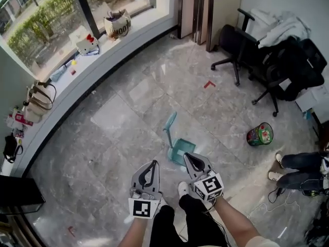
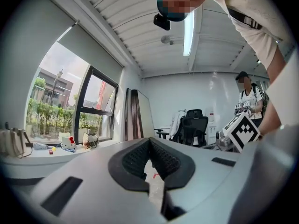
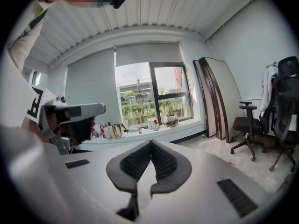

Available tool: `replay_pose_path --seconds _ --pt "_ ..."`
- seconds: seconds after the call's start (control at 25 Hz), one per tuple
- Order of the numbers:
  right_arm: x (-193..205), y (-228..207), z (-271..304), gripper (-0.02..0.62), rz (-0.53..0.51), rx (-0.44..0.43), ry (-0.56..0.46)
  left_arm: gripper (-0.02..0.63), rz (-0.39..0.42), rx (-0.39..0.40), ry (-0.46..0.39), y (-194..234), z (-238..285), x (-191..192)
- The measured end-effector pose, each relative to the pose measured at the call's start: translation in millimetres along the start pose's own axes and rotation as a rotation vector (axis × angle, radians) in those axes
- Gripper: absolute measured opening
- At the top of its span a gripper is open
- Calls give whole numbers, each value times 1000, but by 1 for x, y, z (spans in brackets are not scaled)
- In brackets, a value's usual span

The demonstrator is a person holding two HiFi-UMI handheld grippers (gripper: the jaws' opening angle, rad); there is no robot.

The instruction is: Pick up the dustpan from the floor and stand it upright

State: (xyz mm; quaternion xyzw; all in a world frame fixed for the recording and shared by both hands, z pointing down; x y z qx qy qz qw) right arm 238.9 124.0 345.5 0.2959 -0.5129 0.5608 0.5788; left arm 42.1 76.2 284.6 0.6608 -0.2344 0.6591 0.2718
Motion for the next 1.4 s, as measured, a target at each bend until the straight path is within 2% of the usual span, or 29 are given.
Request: replay_pose_path --seconds 0.12,0.2,0.36,0.52,0.72,0.88,1.04,1.2,1.4 --pt "-50 36 -53 17 -14 22 -31 11 4 32 -16 -21 -31 -57" --pt "-77 48 -74 17 -32 28 -58 11 27 40 -27 -32 -43 -83" --pt "-123 47 -105 17 -50 25 -106 11 54 31 -50 -56 -55 -120" --pt "-151 30 -128 17 -74 -8 -138 11 94 -5 -60 -79 -54 -141" --pt "-164 -3 -162 17 -93 -91 -126 11 136 -125 -34 -122 -45 -149" --pt "-164 -28 -194 17 -183 -144 -111 11 147 -192 -38 -173 -32 -147" --pt "-161 -41 -220 17 -188 -203 -110 11 169 -209 -33 -215 -34 -149" --pt "-161 -51 -241 17 -161 -221 -105 11 143 -241 -24 -247 -42 -147" --pt "-163 -48 -265 17 -138 -229 -107 11 146 -219 18 -274 -57 -153"
Point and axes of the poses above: the fingertips, and each gripper's own axes: z forward along the fingers, y to its left, x out of its underside, the point moved 9 cm from there along -z, backward along the fingers, and after that the axes turned 4 degrees about z, right-handed, at the moved point
